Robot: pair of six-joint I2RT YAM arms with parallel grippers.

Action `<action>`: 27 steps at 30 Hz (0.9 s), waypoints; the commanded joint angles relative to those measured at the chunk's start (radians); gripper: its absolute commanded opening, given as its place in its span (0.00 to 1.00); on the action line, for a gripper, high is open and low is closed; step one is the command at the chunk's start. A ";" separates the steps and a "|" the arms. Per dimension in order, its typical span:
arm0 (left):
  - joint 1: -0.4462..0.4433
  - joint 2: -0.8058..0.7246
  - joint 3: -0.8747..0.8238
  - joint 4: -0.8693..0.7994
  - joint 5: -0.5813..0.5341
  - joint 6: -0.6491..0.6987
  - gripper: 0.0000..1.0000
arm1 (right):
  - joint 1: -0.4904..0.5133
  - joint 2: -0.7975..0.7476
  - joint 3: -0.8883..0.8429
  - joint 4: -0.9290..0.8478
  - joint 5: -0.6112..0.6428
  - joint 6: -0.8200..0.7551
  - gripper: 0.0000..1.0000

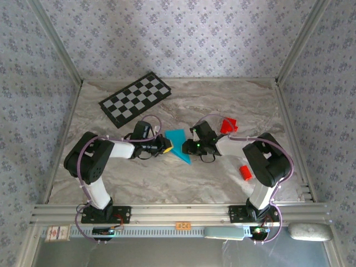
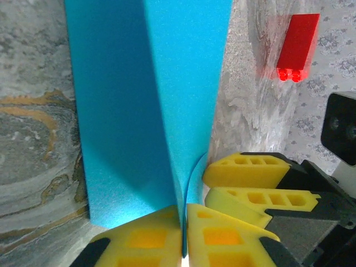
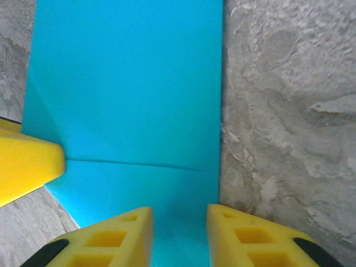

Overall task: Fold a paper plane with a square sheet of paper (pick it up from the middle)
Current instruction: Fourth fold the wing at the center of the table.

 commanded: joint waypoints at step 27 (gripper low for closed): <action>-0.053 -0.150 0.207 -0.563 -0.348 -0.198 0.06 | 0.220 -0.066 -0.082 0.240 0.273 -0.612 0.48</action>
